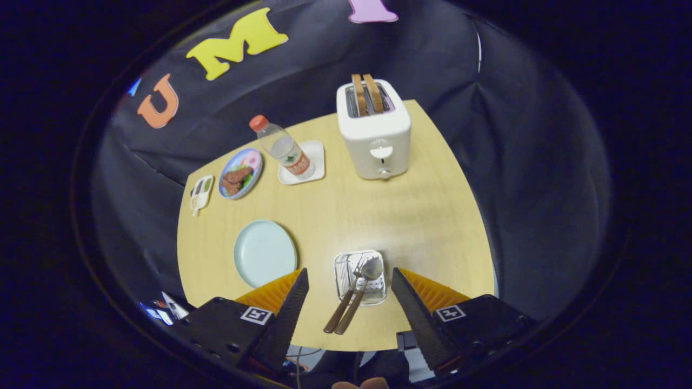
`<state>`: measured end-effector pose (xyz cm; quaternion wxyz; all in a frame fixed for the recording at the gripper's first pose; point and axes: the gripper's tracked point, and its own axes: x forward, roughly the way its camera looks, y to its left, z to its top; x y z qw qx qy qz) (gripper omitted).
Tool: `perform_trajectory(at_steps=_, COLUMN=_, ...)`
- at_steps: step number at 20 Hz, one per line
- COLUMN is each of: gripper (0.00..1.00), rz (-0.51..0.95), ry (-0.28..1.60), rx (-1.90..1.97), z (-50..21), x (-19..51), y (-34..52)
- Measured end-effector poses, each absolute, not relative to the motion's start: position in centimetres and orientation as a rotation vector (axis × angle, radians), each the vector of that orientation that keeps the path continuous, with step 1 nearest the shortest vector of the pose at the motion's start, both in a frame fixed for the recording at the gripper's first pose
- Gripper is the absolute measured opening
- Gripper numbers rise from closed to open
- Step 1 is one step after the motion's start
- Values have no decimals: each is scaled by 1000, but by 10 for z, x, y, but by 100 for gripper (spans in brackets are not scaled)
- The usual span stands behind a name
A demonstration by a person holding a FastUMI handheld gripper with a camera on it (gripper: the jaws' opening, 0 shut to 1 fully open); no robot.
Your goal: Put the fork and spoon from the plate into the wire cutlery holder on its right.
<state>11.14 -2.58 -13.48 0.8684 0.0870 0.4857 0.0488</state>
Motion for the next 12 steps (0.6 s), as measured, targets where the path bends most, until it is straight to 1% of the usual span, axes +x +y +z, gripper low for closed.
perform_trajectory(at_steps=4, gripper=94, rz=125, ry=753, rx=175, z=-81, x=113, y=-25)
perform_trajectory(at_steps=9, gripper=94, rz=105, ry=462, rx=99, z=-18, x=106, y=-39)
perform_trajectory(at_steps=12, gripper=94, rz=125, ry=280, rx=40, z=24, x=88, y=-32)
